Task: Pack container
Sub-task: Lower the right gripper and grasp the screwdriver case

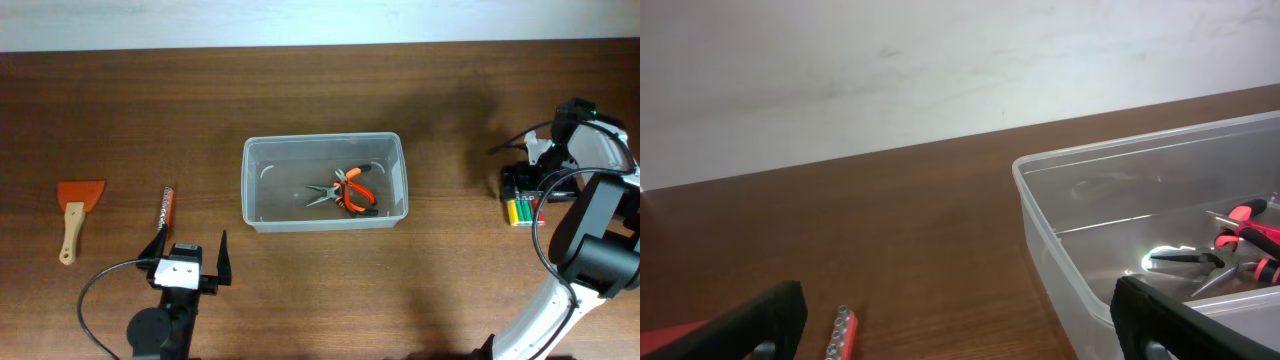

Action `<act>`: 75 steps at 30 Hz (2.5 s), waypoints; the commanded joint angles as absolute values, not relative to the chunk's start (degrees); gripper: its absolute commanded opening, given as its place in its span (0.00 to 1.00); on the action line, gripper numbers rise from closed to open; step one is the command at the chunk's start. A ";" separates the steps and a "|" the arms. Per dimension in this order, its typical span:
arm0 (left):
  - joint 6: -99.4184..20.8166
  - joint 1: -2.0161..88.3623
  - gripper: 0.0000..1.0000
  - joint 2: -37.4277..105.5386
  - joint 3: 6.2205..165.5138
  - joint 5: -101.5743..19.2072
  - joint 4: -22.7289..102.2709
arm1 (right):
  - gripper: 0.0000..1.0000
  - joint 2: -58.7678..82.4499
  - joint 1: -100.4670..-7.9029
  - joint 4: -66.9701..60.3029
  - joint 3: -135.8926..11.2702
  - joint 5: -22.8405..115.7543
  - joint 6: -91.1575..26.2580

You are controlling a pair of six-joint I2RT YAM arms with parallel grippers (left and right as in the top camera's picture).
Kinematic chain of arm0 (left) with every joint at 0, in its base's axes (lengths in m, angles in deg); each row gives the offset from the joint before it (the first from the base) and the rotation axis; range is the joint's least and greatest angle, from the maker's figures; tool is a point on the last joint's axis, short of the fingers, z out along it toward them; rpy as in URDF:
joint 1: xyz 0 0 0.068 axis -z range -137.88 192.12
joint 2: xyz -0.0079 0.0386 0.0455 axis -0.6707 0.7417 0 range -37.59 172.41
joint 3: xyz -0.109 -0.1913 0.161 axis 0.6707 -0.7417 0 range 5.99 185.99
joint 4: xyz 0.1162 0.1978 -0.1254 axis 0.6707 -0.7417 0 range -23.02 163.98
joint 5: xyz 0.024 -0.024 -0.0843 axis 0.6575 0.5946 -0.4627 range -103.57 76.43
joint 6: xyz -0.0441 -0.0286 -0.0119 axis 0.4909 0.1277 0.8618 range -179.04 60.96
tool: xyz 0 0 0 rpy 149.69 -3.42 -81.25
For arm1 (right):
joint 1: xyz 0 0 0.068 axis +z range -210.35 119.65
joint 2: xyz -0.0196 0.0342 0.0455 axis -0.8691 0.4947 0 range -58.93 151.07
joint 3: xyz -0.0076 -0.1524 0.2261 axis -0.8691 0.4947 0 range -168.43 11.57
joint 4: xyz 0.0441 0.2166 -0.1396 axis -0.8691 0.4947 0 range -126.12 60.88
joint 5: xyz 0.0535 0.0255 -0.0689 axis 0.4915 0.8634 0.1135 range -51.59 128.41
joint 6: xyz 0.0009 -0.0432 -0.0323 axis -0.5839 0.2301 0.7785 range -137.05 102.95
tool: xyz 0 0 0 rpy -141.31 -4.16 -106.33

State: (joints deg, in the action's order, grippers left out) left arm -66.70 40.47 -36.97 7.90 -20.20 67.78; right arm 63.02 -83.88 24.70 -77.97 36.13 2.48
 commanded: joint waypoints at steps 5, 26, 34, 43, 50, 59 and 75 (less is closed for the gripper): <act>-66.37 40.19 0.99 -37.25 7.49 -20.59 67.93 | 0.99 63.76 -83.62 24.63 -77.67 36.74 2.39; -66.37 40.19 0.99 -37.25 7.49 -20.59 67.93 | 0.99 65.20 -83.62 24.28 -77.67 36.70 2.41; -66.37 40.19 0.99 -37.25 7.49 -20.59 67.93 | 0.99 65.20 -83.62 24.26 -77.67 36.72 2.41; -66.37 40.19 0.99 -37.25 7.49 -20.59 67.93 | 0.99 65.20 -83.62 24.26 -77.67 36.72 2.39; -66.37 40.19 0.99 -37.25 7.49 -20.59 67.93 | 0.99 65.20 -83.62 24.28 -77.67 36.72 2.39; -66.37 40.19 0.99 -37.25 7.49 -20.59 67.93 | 0.99 65.20 -83.62 24.04 -77.67 36.74 2.39; -66.37 40.19 0.99 -37.25 7.49 -20.59 67.93 | 0.83 65.20 -83.62 24.06 -77.67 36.72 2.37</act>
State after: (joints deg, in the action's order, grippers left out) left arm -66.70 40.47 -36.97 7.90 -20.20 67.78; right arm 64.53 -83.88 24.04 -77.97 36.35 2.52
